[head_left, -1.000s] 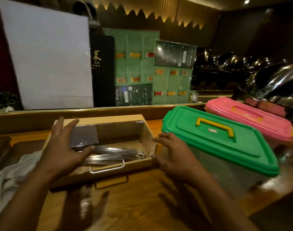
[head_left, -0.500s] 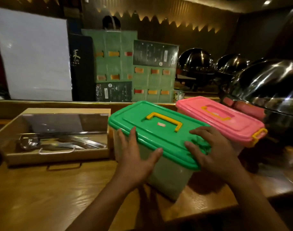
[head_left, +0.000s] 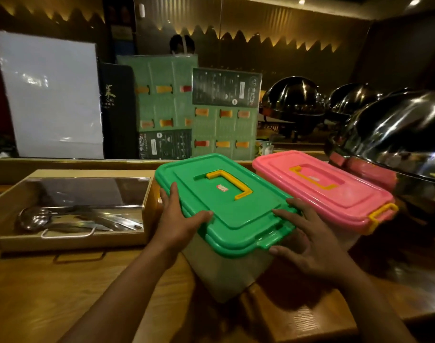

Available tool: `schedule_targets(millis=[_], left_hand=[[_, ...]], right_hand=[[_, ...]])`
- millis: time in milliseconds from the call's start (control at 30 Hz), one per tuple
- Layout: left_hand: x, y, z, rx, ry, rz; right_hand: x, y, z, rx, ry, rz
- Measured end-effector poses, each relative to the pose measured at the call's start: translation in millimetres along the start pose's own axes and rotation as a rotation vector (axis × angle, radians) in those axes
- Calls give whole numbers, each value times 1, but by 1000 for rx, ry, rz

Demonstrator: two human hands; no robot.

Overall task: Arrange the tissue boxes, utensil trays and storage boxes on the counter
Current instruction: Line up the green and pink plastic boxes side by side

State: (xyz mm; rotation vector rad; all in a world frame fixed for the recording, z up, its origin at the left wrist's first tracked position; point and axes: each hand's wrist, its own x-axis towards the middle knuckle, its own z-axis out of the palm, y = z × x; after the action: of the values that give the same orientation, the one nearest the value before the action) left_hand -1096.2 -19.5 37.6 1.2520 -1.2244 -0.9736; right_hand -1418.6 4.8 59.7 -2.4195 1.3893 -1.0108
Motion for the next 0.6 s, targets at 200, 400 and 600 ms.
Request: schedule_targets(millis=[200,400,600], left_hand=[[50,-6,-25,-392,-150,-31],[87,1,-31,-403,-111,-57],[107,-10,-45,-378,-149,-52]], right_hand=[[13,0,31,133,85,49],[31,-18,64,293,206,145],[37,-29,73,279,248,169]])
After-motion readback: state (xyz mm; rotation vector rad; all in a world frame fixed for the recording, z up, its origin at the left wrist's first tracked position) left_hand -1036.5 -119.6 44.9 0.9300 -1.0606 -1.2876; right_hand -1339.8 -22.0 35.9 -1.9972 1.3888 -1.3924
